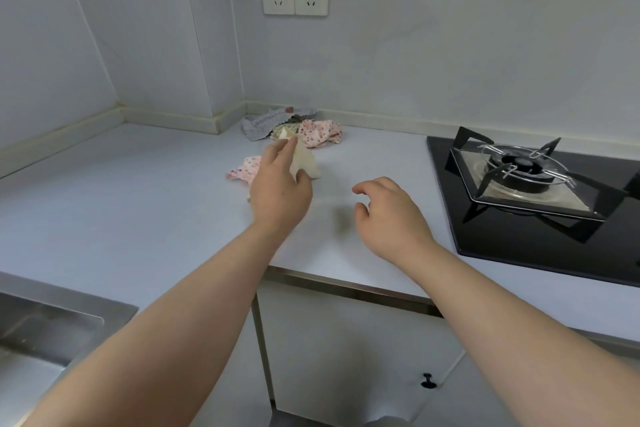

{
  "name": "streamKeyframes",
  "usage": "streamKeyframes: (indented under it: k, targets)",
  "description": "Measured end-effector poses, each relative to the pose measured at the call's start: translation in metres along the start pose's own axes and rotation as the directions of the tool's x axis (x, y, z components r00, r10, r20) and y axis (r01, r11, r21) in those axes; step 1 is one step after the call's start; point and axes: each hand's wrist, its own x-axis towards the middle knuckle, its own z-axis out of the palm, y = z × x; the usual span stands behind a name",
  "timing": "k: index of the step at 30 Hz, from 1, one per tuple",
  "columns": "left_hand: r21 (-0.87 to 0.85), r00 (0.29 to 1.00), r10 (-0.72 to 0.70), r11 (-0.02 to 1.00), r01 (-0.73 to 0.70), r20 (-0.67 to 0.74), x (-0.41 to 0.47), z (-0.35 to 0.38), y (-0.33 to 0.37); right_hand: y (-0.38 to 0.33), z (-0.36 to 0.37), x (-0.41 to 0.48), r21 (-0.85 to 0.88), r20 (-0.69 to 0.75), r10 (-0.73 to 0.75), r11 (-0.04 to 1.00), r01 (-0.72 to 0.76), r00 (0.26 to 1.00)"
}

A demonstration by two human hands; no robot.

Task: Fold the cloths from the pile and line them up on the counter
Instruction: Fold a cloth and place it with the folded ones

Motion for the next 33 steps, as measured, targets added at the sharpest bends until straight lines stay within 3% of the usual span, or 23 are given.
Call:
streamKeyframes:
  k: [3,5,7,9,10,15,24,29,31,33]
  targets:
    - [-0.013,0.966,0.239,0.97,-0.241,-0.103,0.0,-0.012,0.035,-0.002,-0.019,-0.007,0.024,-0.019,-0.033,0.999,0.033,0.999]
    - [-0.078,0.951,0.273,0.955,-0.286,-0.145,-0.001,-0.027,0.064,-0.004,-0.034,-0.015,0.048,-0.036,-0.087,0.995,0.088,0.996]
    - [-0.326,0.991,0.121,0.936,-0.133,-0.059,-0.002,-0.043,0.091,-0.007,-0.048,-0.025,0.076,-0.059,-0.149,0.985,0.153,0.987]
    - [-0.599,0.99,-0.065,0.79,0.13,0.128,-0.004,-0.054,0.115,-0.009,-0.062,-0.035,0.112,-0.081,-0.187,0.974,0.196,0.979]
    - [-0.648,0.972,-0.109,0.729,0.22,0.207,-0.006,-0.058,0.125,-0.01,-0.068,-0.039,0.132,-0.093,-0.198,0.969,0.209,0.976]
    - [-0.704,0.928,-0.131,0.618,0.351,0.348,-0.015,-0.074,0.172,-0.007,-0.1,-0.064,0.247,-0.136,-0.16,0.95,0.19,0.978]
    - [-0.739,0.929,-0.128,0.573,0.354,0.346,-0.038,-0.058,0.231,0.024,-0.146,-0.107,0.428,-0.313,-0.008,0.891,0.148,0.95]
    - [-0.784,0.91,-0.068,0.483,0.39,0.41,-0.047,-0.044,0.258,0.04,-0.159,-0.123,0.37,-0.285,0.054,0.927,0.058,0.957]
    - [-0.777,0.902,-0.03,0.497,0.387,0.431,-0.049,-0.041,0.264,0.048,-0.163,-0.12,0.346,-0.32,0.099,0.938,0.019,0.942]
    - [-0.724,0.917,-0.001,0.613,0.316,0.399,-0.051,-0.039,0.263,0.055,-0.17,-0.116,0.315,-0.379,0.132,0.949,-0.006,0.916]
